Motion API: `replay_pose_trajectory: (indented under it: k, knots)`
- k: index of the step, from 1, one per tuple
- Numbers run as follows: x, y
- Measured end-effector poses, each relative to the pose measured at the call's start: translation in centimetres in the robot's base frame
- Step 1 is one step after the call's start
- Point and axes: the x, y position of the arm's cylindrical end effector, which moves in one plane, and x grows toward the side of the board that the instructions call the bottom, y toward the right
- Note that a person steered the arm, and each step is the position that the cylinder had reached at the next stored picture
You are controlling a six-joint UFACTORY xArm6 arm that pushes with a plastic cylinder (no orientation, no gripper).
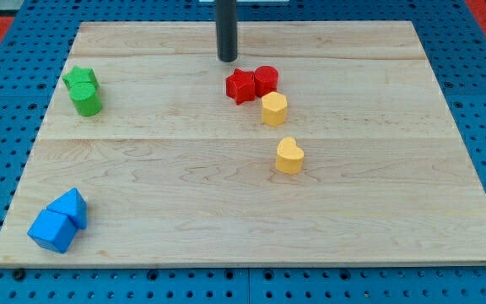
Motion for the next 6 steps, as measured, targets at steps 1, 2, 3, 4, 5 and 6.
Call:
replay_pose_trajectory:
  k: [1, 2, 3, 4, 5, 6]
  knots:
    - [4.6, -0.5]
    - [6.5, 1.2]
    - [7.3, 2.2]
    - [8.8, 4.9]
    - [10.4, 7.2]
    - [11.2, 10.1]
